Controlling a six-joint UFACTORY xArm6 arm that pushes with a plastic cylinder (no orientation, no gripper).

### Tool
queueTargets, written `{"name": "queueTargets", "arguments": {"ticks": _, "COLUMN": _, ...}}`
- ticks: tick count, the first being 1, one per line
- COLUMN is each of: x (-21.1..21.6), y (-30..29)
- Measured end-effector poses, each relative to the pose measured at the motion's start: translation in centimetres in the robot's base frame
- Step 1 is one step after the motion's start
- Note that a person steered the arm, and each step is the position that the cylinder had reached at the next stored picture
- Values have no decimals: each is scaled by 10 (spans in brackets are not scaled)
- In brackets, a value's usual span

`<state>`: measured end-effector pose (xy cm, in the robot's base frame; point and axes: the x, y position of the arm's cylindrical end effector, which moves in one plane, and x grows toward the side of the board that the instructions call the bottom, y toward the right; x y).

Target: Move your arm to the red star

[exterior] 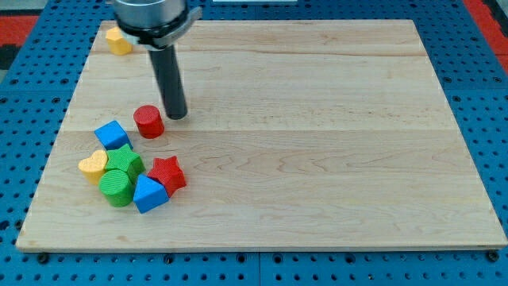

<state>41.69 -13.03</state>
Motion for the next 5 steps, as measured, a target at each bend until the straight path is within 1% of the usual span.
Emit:
{"name": "queueTargets", "arguments": {"ticks": 1, "x": 21, "y": -35}}
{"name": "queueTargets", "arguments": {"ticks": 2, "x": 28, "y": -42}}
{"name": "queueTargets", "arguments": {"ticks": 3, "x": 29, "y": 25}}
{"name": "queueTargets", "arguments": {"ticks": 4, "x": 40, "y": 140}}
{"name": "queueTargets", "arguments": {"ticks": 5, "x": 109, "y": 149}}
